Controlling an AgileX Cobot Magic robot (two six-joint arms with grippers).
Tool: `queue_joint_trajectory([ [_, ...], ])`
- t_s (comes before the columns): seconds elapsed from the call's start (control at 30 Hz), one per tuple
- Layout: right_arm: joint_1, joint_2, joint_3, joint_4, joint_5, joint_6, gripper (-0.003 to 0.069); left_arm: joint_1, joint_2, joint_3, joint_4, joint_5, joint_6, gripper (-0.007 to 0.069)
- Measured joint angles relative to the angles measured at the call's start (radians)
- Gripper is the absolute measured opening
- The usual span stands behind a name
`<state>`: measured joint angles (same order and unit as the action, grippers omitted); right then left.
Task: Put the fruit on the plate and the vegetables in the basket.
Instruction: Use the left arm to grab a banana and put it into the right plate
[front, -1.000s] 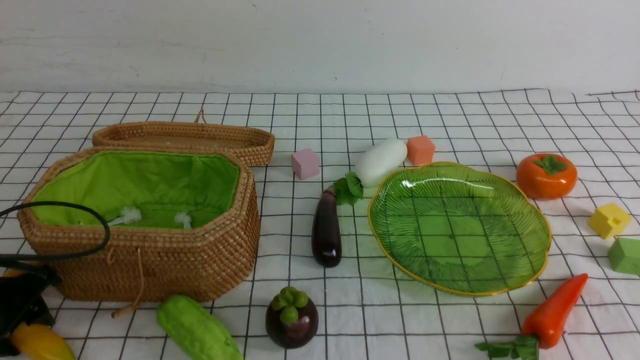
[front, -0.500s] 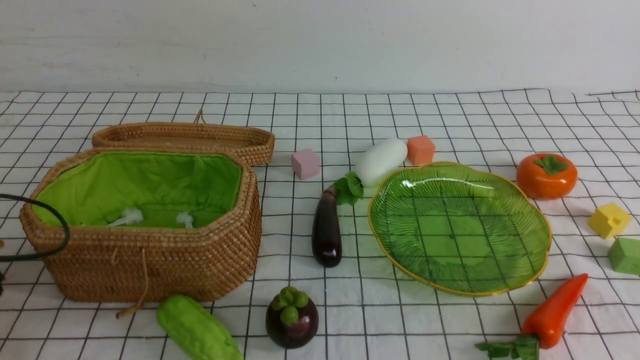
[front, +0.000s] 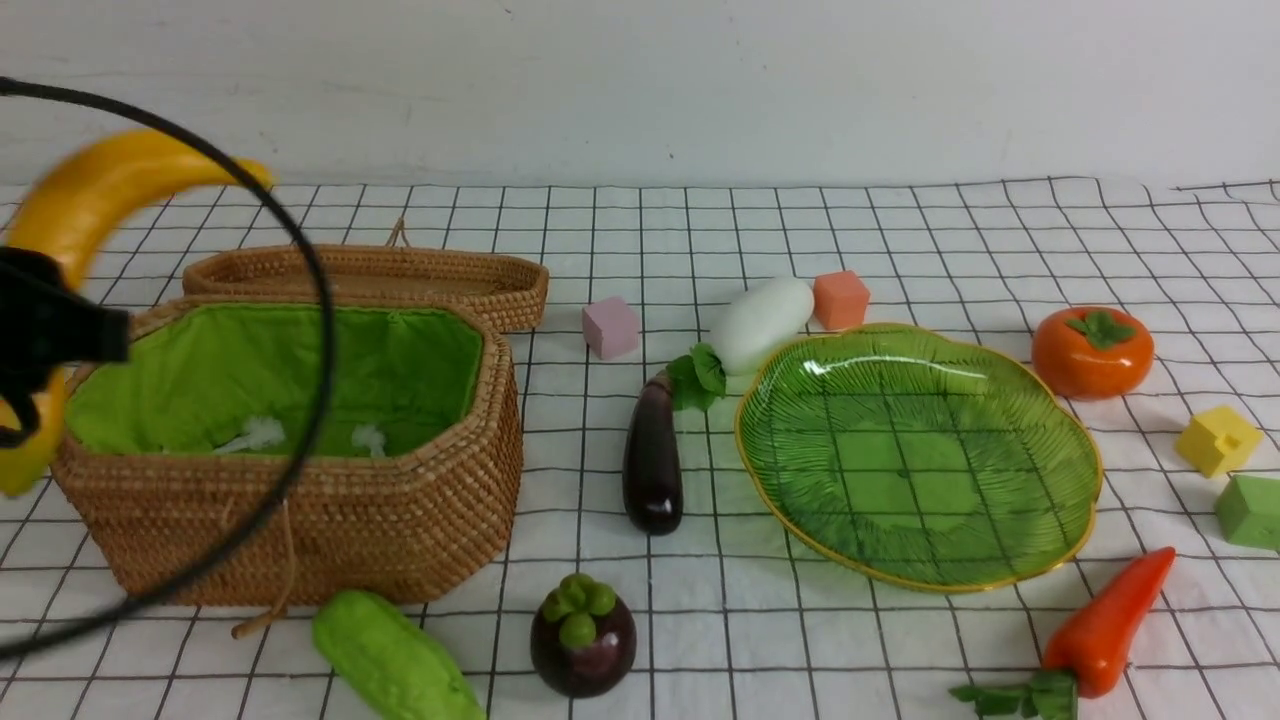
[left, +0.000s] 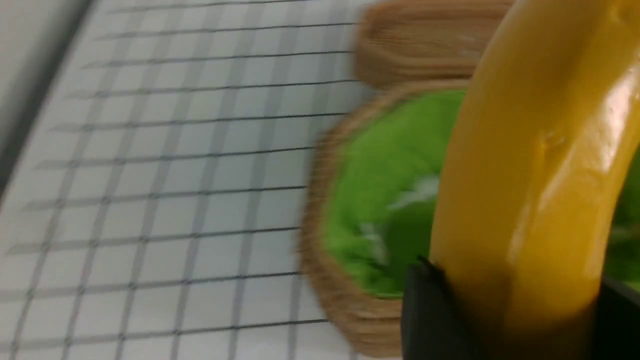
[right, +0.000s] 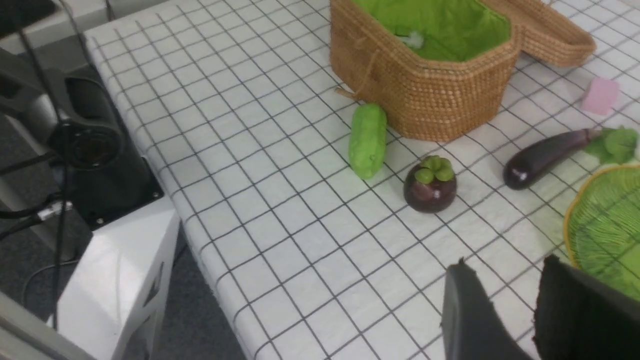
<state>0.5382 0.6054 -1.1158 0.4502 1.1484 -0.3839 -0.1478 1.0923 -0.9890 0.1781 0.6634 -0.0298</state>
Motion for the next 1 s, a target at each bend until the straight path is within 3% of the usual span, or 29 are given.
queue_joint_trajectory([
  [0.03,0.000,0.000,0.000,-0.032,-0.002,0.038,0.0227,-0.078,0.018,-0.033,-0.089,0.053,0.181,0.0323],
  [0.1,0.000,0.000,0.000,-0.067,-0.004,0.084,0.0227,-0.163,0.050,-0.069,-0.178,0.099,0.340,0.0323],
  [0.27,0.000,0.000,0.000,-0.185,-0.005,0.207,0.0227,-0.357,0.208,-0.181,-0.284,0.148,0.551,0.0323],
  [0.43,0.000,0.000,0.000,-0.303,-0.002,0.354,0.0227,-0.478,0.405,-0.341,-0.285,0.148,0.582,0.0322],
  [0.53,0.000,0.000,0.000,-0.369,0.038,0.447,0.0227,-0.556,0.633,-0.550,-0.285,0.148,0.589,0.0321],
  [0.83,0.000,0.000,0.000,-0.380,0.116,0.471,0.0227,-0.620,1.257,-1.249,-0.291,0.239,0.536,0.0321],
  [1.0,0.000,0.000,0.000,-0.380,0.116,0.471,0.0225,-0.620,1.446,-1.481,-0.285,0.211,0.528,0.0331],
])
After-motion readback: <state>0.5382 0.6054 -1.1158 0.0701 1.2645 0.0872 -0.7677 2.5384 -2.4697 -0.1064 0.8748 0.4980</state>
